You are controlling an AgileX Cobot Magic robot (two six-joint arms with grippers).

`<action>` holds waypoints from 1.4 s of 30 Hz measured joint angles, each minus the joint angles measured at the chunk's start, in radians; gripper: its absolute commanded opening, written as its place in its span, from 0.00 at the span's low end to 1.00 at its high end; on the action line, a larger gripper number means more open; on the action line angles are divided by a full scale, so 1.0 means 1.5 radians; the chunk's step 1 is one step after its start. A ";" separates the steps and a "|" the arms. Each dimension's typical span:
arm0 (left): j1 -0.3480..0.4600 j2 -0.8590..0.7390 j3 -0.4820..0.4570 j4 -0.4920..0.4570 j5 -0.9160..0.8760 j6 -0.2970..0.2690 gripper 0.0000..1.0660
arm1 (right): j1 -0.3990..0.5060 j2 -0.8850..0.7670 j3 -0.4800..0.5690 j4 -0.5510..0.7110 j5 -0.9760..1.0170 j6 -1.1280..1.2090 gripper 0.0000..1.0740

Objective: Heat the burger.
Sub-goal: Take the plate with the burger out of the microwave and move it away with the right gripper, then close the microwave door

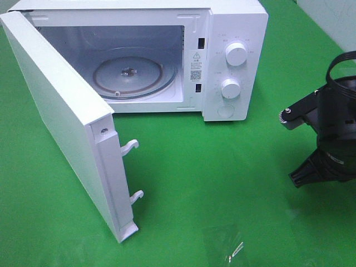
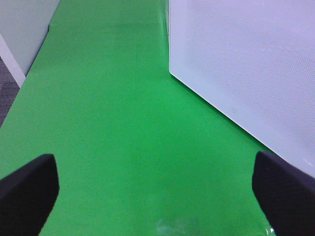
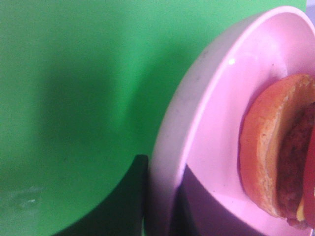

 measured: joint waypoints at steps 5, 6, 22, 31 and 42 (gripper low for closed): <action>0.000 0.000 0.000 0.000 0.000 0.000 0.94 | -0.053 0.059 -0.021 -0.009 -0.010 0.007 0.03; 0.000 0.000 0.000 0.000 0.000 0.000 0.94 | -0.053 0.059 -0.021 -0.009 -0.010 0.007 0.03; 0.000 0.000 0.000 0.000 0.000 0.000 0.94 | -0.097 0.127 -0.024 0.007 -0.065 0.017 0.15; 0.000 0.000 0.000 0.000 0.000 0.000 0.94 | -0.097 0.107 -0.024 0.086 -0.090 -0.065 0.46; 0.000 0.000 0.000 0.000 0.000 0.000 0.94 | -0.097 -0.134 -0.025 0.232 -0.134 -0.269 0.66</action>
